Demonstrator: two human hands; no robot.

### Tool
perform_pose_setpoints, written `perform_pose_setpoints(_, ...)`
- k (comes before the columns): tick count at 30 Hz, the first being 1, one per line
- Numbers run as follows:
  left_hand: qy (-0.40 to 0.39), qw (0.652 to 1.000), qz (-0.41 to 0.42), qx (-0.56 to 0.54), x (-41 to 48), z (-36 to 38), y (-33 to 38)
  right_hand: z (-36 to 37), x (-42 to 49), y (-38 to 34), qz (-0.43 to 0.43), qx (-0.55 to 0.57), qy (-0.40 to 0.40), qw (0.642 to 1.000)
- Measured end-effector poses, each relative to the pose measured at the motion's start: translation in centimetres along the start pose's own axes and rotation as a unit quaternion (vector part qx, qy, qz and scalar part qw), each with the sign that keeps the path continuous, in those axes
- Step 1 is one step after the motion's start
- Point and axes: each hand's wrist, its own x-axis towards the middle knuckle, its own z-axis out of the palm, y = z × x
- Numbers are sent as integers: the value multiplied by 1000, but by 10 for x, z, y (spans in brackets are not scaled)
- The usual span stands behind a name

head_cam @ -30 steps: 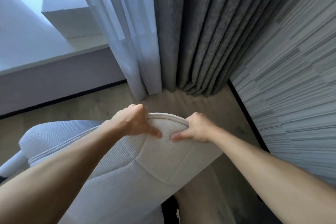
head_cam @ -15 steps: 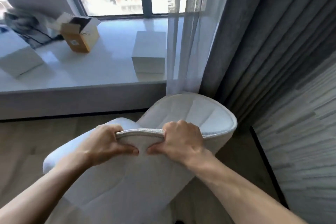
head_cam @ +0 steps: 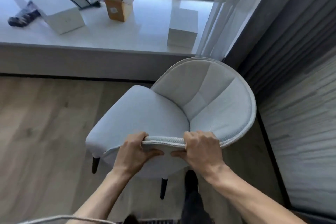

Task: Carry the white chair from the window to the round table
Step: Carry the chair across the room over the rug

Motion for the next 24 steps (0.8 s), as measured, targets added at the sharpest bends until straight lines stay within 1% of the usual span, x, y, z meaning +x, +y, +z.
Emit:
perform_pose_setpoints(2,-8,1000,-7,2,-25,-1,-13,6,-22,-27,12,-18,-33,999)
perform_pose_setpoints(5,-17,999,-30,-3,-53,-2,-26,22,-48,-50,21,-24,-41,999)
perform_pose_setpoints(11,-45,997,-67,-1,-108,1,-55,48,-96,-94,32,-30,-100,994)
perform_pose_setpoints(14,-56,993,-101,5,-134,4,-67,53,-118,-113,7,7,-108,994)
perform_pose_setpoints(16,-60,990,-126,15,-152,7,-75,57,-132,-125,-15,32,-147,989)
perform_pose_setpoints(21,-51,983,-177,23,-196,16,-89,74,-162,-152,-25,23,-213,976)
perform_pose_setpoints(24,-43,970,-237,32,-221,21,-94,82,-178,-164,-32,25,-238,970)
